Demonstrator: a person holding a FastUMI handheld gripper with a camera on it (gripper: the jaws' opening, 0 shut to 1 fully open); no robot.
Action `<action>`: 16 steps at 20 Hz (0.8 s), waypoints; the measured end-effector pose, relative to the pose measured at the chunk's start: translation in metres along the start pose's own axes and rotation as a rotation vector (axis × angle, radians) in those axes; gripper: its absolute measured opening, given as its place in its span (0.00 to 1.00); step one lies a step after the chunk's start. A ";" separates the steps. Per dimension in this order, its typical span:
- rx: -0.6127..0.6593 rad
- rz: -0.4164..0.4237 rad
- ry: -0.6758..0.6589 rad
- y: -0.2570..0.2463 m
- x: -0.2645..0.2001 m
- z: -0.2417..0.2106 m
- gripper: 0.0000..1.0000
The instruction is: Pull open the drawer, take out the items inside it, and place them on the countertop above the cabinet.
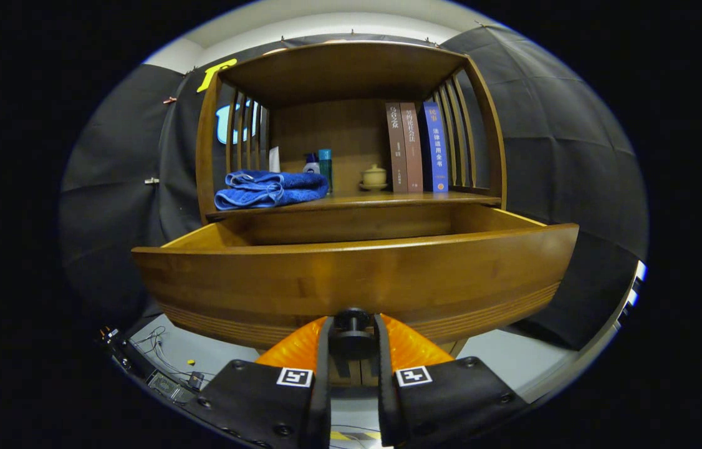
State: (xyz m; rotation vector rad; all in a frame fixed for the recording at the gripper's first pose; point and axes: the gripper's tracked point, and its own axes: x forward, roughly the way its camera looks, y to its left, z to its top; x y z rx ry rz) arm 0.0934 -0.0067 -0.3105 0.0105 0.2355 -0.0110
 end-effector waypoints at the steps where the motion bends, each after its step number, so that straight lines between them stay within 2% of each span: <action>1: -0.003 -0.002 0.004 0.000 -0.001 -0.002 0.34; 5: -0.011 0.002 0.007 0.001 0.001 -0.003 0.34; 7: -0.010 0.004 0.016 0.001 0.000 -0.003 0.38; 9: -0.003 0.034 0.012 0.006 -0.004 0.000 0.55; 14: -0.026 0.035 0.000 -0.004 -0.028 0.030 0.98; 16: -0.028 0.041 -0.016 -0.007 -0.040 0.055 0.99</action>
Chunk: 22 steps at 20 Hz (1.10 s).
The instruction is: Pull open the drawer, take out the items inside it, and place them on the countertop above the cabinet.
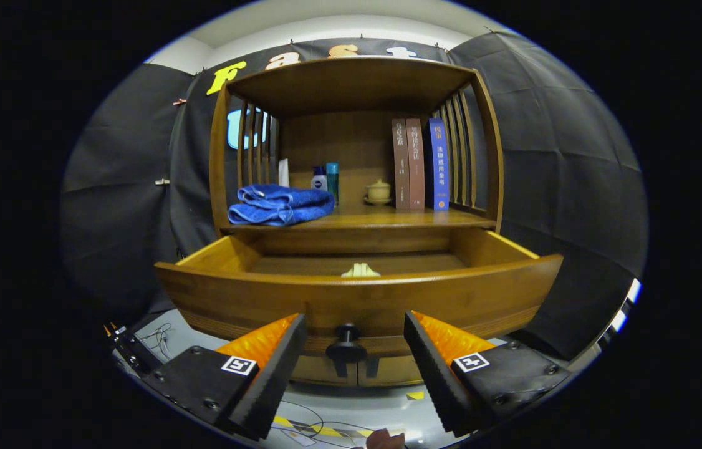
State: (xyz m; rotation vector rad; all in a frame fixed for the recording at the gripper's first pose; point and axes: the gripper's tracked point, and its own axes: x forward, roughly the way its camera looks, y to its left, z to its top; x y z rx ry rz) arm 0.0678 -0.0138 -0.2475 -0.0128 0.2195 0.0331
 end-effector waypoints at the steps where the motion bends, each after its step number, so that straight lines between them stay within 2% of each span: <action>1: -0.002 0.001 -0.005 -0.003 -0.005 0.012 0.99; 5: 0.001 0.016 0.001 -0.003 -0.004 0.062 0.99; 8: 0.000 0.015 0.130 -0.003 0.012 0.074 0.99; 12: 0.004 0.042 0.230 0.006 0.053 0.091 0.99; 16: -0.018 0.062 0.409 0.009 0.100 0.072 0.99; 22: -0.091 0.000 0.684 -0.003 0.157 0.004 0.99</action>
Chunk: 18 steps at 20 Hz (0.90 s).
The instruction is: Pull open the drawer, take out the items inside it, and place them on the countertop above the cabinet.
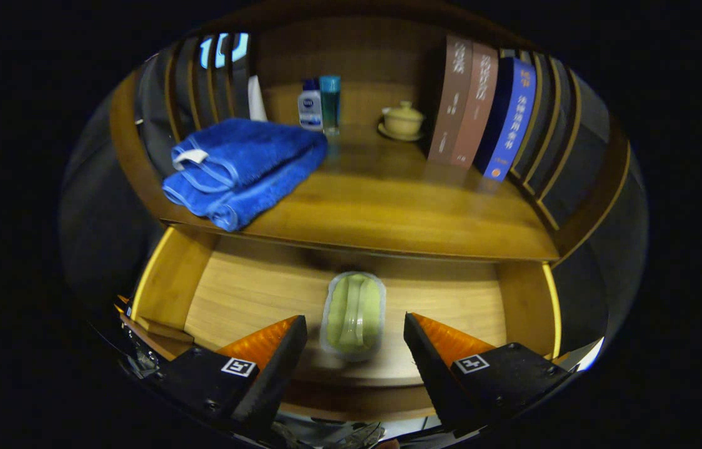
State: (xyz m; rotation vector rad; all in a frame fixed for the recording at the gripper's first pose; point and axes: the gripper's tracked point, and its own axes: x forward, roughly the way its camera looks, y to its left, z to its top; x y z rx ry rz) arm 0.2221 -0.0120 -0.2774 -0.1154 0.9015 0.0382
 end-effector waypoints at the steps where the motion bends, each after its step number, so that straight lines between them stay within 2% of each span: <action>1: 0.004 -0.015 0.021 -0.001 0.010 -0.001 0.99; 3: 0.001 -0.053 0.070 -0.008 0.030 -0.004 0.94; 5: 0.028 -0.053 0.109 -0.006 0.042 -0.007 0.81; 9: 0.098 -0.052 0.188 -0.003 0.056 -0.023 0.45; 11: 0.087 -0.040 0.177 -0.002 0.057 -0.020 0.27; 13: 0.076 -0.028 0.169 -0.001 0.057 -0.018 0.20; 18: 0.136 -0.012 0.169 -0.002 0.036 -0.018 0.20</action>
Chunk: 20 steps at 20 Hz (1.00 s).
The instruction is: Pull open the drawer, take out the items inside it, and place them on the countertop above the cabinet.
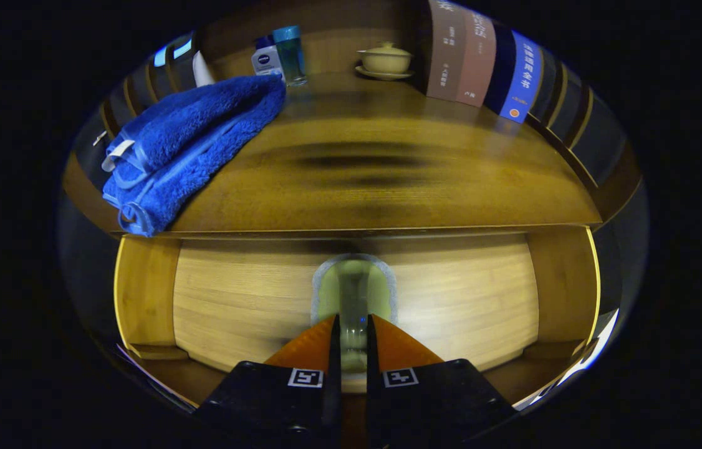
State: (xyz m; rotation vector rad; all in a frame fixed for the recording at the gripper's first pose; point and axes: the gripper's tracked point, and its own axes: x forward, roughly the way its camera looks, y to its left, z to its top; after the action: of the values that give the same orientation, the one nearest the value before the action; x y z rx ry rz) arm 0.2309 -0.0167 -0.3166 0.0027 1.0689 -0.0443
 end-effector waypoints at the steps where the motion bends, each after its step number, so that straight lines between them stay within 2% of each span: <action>1: -0.006 0.005 -0.003 0.000 -0.007 -0.001 0.20; 11: 0.020 0.076 -0.062 0.011 -0.082 0.001 0.20; 16: 0.029 0.086 -0.105 0.010 -0.112 0.037 0.20; 20: 0.027 0.078 -0.113 0.012 -0.107 0.080 0.20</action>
State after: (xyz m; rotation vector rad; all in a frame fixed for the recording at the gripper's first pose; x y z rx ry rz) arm 0.2499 -0.0029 -0.1850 0.0652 0.9542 0.0113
